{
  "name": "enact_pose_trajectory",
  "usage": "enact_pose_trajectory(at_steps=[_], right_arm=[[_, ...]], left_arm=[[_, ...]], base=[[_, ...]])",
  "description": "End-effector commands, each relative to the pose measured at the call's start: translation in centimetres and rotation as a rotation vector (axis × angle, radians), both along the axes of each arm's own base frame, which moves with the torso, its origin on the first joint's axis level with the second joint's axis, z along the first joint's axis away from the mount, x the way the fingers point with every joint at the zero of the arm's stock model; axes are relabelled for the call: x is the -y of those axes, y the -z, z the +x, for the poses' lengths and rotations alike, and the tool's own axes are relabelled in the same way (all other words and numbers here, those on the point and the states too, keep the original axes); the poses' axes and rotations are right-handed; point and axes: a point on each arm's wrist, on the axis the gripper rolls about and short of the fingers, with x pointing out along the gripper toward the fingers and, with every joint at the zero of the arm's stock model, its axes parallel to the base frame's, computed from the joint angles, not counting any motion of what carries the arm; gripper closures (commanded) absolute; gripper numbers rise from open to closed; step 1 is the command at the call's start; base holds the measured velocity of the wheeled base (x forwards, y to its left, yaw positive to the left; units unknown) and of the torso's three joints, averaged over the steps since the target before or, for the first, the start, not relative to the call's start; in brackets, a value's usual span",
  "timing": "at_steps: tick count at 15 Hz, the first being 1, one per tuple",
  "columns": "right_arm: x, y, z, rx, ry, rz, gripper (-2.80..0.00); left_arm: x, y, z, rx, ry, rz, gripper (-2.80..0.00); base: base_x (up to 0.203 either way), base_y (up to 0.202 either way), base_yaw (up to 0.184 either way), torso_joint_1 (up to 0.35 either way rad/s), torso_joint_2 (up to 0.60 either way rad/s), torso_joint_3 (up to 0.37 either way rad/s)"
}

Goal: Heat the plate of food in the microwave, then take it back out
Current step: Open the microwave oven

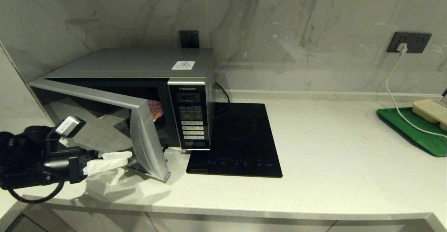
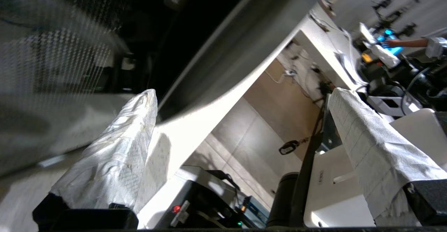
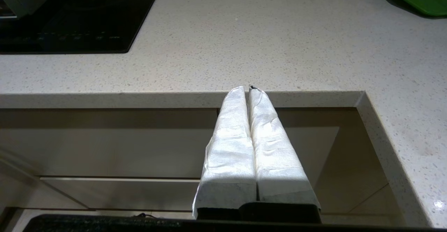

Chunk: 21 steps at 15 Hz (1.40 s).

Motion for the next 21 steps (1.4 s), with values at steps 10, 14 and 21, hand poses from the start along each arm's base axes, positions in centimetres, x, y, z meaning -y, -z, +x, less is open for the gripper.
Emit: enact_pose_trajectory(at_steps=[10,14,21], right_arm=[[0.0,0.0,0.0,-0.002,0.001,0.001,0.0],[0.0,0.0,0.0,-0.001,0.001,0.001,0.0],[0.0,0.0,0.0,-0.001,0.001,0.001,0.0]], left_arm=[[-0.1,-10.6,-15.7,0.007,-0.734,0.382,0.0],[0.7,-17.2,-14.3,0.05,-0.796,0.514,0.0],[4.7,-23.4,-3.0,0.049,-0.885,0.576,0.0]], base=[[0.0,0.0,0.0,0.0,0.0,0.0],[0.0,0.0,0.0,0.0,0.0,0.0],[0.0,0.0,0.0,0.0,0.0,0.0]])
